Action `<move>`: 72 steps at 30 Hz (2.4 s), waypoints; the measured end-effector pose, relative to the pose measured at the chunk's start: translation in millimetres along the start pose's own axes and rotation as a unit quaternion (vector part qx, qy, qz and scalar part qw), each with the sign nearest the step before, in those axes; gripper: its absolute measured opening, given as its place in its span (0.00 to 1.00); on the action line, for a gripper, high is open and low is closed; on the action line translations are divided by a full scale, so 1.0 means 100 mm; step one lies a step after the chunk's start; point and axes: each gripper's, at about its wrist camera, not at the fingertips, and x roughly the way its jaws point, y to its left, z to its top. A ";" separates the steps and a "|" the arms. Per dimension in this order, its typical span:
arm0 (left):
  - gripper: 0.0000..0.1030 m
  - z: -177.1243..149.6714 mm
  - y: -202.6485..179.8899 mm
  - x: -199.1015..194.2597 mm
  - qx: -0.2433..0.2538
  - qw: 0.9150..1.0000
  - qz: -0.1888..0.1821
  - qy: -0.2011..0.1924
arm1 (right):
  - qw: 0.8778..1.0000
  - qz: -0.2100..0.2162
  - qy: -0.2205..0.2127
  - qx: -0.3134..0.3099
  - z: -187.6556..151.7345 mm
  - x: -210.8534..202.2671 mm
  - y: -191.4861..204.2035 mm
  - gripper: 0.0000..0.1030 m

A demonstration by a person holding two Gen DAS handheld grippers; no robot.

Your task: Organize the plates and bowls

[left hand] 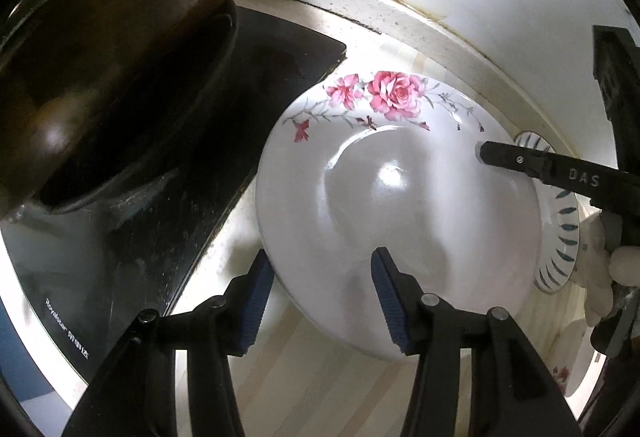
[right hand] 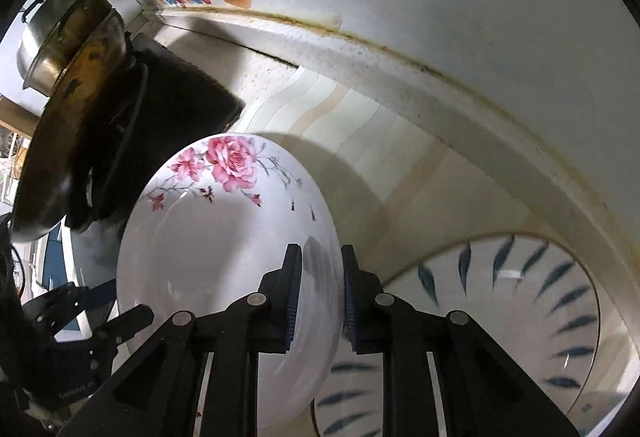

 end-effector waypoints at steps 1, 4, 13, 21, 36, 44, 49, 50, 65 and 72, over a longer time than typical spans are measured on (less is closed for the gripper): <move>0.47 -0.02 -0.01 -0.01 0.000 1.000 -0.002 0.001 | 1.000 0.004 -0.006 0.002 -0.05 -0.05 -0.01 0.20; 0.47 -0.07 0.00 -0.04 -0.003 1.000 -0.007 0.002 | 1.000 0.006 -0.016 0.005 -0.14 -0.15 0.01 0.20; 0.47 -0.20 -0.10 -0.46 0.014 0.999 -0.020 -0.026 | 1.000 0.000 -0.025 0.010 -0.43 -0.41 0.05 0.20; 0.46 -0.41 -0.28 -1.02 0.068 0.996 -0.031 -0.046 | 0.996 0.015 -0.068 0.050 -0.92 -0.99 0.09 0.20; 0.46 -1.37 -0.76 -1.36 0.213 0.975 -0.062 0.014 | 0.980 0.019 -0.079 0.179 -3.10 -1.52 0.25 0.20; 0.46 -1.72 -1.05 -1.07 0.275 0.957 -0.064 0.064 | 0.965 0.014 -0.071 0.251 -3.86 -1.46 0.16 0.20; 0.46 -1.86 -1.16 -0.87 0.297 0.948 -0.060 0.091 | 0.959 0.002 -0.066 0.276 -4.10 -1.42 0.08 0.20; 0.46 -1.89 -1.18 -0.84 0.301 0.947 -0.060 0.094 | 0.958 -0.001 -0.067 0.281 -4.14 -1.42 0.06 0.20; 0.46 -2.06 -1.39 -0.64 0.325 0.937 -0.048 0.115 | 0.949 -0.026 -0.065 0.307 -4.28 -1.46 -0.13 0.20; 0.46 -2.10 -1.44 -0.56 0.331 0.935 -0.034 0.121 | 0.949 -0.031 -0.064 0.308 -4.32 -1.46 -0.10 0.20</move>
